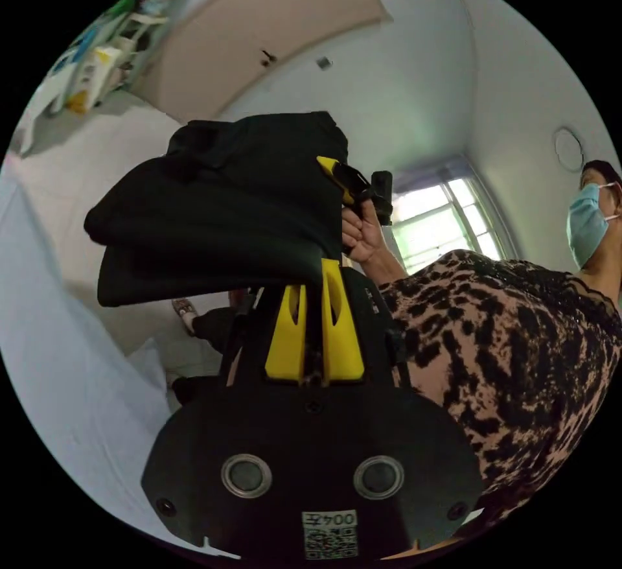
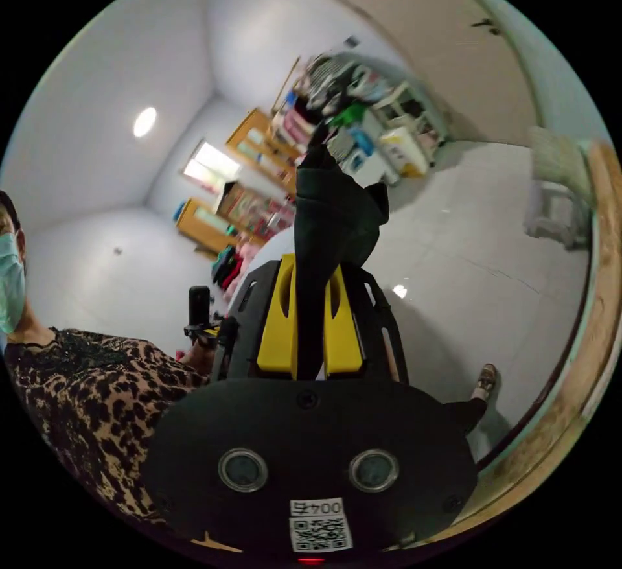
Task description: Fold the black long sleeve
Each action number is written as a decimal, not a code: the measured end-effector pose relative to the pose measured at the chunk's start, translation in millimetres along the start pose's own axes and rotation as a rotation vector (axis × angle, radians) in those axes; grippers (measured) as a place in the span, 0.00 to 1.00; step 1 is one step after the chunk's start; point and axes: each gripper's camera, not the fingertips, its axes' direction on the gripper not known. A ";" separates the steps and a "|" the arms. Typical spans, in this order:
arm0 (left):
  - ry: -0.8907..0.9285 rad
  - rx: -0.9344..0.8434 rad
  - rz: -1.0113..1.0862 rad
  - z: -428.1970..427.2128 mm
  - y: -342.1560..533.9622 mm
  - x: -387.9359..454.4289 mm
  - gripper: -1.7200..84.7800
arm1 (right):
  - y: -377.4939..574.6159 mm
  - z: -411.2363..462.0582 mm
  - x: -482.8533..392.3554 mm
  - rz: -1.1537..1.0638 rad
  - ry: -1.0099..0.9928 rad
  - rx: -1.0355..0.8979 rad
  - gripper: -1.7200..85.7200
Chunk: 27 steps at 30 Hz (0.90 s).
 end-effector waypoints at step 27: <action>0.254 -0.960 0.485 877.4 -377.9 138.1 0.09 | 468.1 -406.5 487.4 0.668 0.520 0.746 0.09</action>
